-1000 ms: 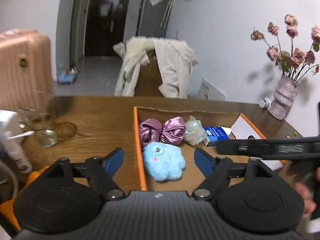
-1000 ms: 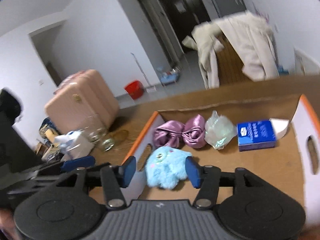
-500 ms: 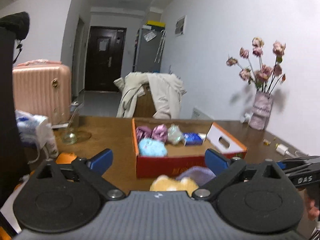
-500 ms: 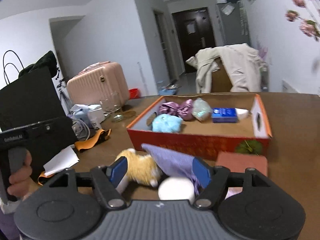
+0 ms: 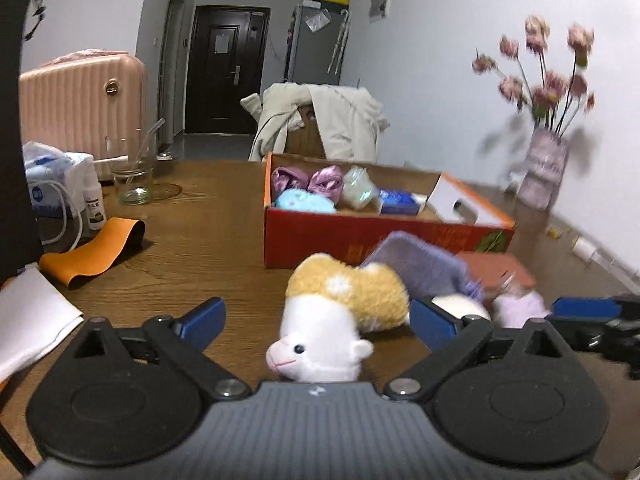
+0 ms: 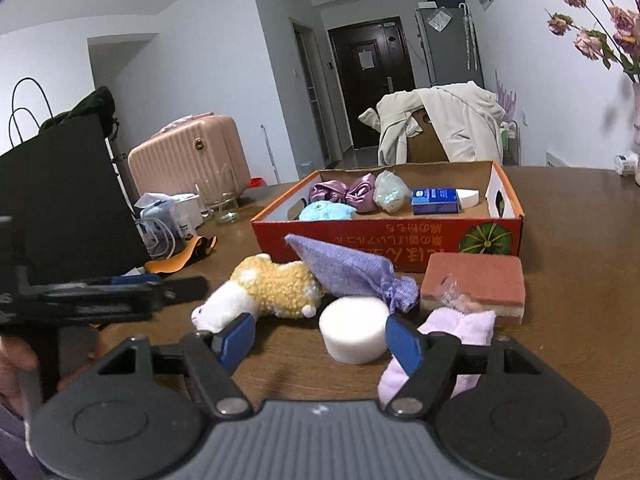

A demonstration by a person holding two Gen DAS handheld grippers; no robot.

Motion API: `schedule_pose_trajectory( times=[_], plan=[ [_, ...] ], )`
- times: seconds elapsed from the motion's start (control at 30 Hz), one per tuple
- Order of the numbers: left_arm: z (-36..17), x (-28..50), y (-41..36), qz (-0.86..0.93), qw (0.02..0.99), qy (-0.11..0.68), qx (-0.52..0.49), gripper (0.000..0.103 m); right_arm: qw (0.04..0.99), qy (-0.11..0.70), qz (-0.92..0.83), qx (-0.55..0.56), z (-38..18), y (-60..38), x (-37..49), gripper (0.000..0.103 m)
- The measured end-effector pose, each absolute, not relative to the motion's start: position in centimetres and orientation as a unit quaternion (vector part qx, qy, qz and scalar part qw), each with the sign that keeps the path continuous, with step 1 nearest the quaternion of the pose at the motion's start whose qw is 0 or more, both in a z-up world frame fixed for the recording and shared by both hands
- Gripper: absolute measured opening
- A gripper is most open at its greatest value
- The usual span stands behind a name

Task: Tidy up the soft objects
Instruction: 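Close both tools together on the white-and-yellow plush sheep, then carry the plush sheep into the box and open both tools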

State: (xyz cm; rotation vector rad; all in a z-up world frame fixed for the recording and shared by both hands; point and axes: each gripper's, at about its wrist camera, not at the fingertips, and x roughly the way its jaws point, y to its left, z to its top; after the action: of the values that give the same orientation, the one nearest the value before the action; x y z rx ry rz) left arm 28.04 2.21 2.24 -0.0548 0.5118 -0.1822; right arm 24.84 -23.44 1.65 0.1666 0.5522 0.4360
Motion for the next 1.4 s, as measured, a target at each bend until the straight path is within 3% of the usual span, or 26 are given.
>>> schedule_pose_trajectory(
  times=[0.23, 0.27, 0.3, 0.33, 0.6, 0.8, 1.0, 1.07, 1.13, 1.23, 1.3, 1.4],
  plan=[
    [-0.4, 30.4, 1.4, -0.083, 0.951, 0.298, -0.012, 0.099, 0.935, 0.288, 0.191, 0.076, -0.3, -23.2, 25.4, 0.071],
    [-0.6, 30.5, 1.3, -0.081, 0.951, 0.297, -0.008, 0.092, 0.936, 0.289, 0.188, 0.073, -0.6, -23.2, 25.5, 0.071],
    [-0.7, 30.6, 1.3, -0.078, 0.951, 0.301, -0.006, 0.072, 0.937, 0.288, 0.186, 0.07, -0.7, -23.1, 25.5, 0.071],
    [-0.8, 30.7, 1.3, -0.08, 0.949, 0.306, -0.008, 0.063, 0.937, 0.287, 0.185, 0.069, -0.9, -23.1, 25.5, 0.071],
    [0.3, 26.4, 2.2, -0.09, 0.95, 0.297, -0.03, 0.051, 0.936, 0.282, 0.2, 0.064, -0.9, -22.0, 24.7, 0.07],
    [0.7, 19.1, 2.6, -0.184, 0.94, 0.287, -0.03, 0.053, 0.924, 0.276, 0.255, 0.076, -0.7, -20.8, 22.4, 0.07],
    [-0.7, 17.4, 3.0, -0.163, 0.942, 0.294, -0.008, 0.06, 0.907, 0.303, 0.275, 0.098, -2.6, -19.7, 23.1, 0.058],
    [-0.4, 17.3, 3.6, -0.145, 0.946, 0.289, -0.015, 0.06, 0.897, 0.31, 0.291, 0.117, -2.8, -19.7, 22.8, 0.046],
    [-0.3, 17.4, 4.4, -0.127, 0.95, 0.282, -0.028, 0.06, 0.896, 0.312, 0.295, 0.112, -2.8, -19.2, 22.1, 0.045],
    [-0.6, 18.2, 5.4, -0.101, 0.951, 0.286, -0.057, 0.054, 0.893, 0.318, 0.302, 0.098, -2.7, -18.2, 20.6, 0.043],
    [-1.0, 18.9, 5.8, -0.094, 0.949, 0.29, -0.085, 0.044, 0.887, 0.318, 0.318, 0.1, -2.5, -17.8, 19.5, 0.043],
    [-1.4, 20.3, 5.4, -0.107, 0.941, 0.301, -0.111, 0.043, 0.891, 0.313, 0.317, 0.089, -1.9, -17.4, 18.0, 0.044]
  ],
)
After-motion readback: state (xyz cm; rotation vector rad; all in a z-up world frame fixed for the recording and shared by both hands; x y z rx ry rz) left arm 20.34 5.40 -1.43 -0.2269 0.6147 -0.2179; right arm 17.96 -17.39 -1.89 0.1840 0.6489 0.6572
